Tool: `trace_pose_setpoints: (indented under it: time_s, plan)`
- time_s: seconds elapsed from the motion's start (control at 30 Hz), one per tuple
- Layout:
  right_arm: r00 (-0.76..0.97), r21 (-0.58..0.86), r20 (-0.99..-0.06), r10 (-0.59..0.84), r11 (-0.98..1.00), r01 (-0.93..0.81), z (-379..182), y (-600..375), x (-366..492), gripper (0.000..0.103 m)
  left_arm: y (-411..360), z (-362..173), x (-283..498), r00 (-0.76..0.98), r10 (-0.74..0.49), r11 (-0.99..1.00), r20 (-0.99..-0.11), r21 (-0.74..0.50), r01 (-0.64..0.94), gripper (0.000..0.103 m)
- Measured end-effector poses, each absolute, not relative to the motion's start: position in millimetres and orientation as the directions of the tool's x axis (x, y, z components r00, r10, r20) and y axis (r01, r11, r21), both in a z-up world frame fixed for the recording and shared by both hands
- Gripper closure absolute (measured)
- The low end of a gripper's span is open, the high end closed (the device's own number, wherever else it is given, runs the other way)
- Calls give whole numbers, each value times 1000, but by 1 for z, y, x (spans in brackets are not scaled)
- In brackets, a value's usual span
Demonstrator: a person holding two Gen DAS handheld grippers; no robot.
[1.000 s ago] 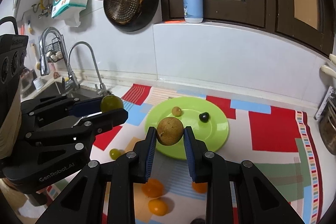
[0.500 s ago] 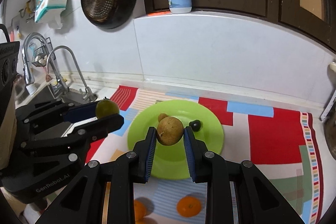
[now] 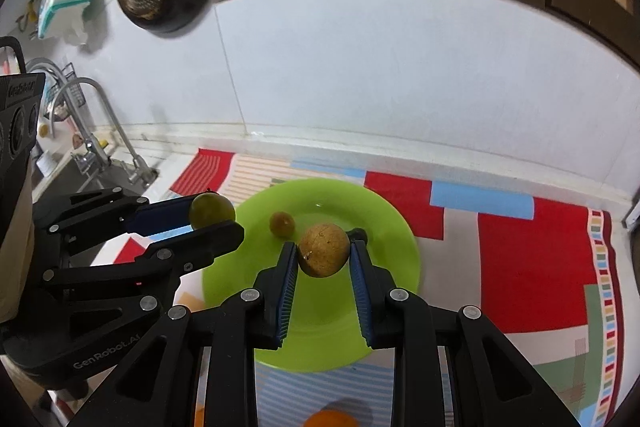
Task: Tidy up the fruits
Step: 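Carry both held fruits up and over the green plate, then open both tools to drop the fruits onto the green plate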
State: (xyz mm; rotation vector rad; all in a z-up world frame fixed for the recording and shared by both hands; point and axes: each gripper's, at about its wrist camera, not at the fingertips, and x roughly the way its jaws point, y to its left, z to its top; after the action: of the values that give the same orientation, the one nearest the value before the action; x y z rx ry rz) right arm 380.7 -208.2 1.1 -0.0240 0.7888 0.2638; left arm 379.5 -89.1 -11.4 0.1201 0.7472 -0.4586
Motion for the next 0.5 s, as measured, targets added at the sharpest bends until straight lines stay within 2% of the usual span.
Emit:
trace_pose_setpoints:
  time_s: [0.5]
  plan:
    - [588, 110, -777, 223, 969, -221, -50, -221, 419, 75, -105, -55, 418, 559, -340, 883, -757, -53, 466, 75]
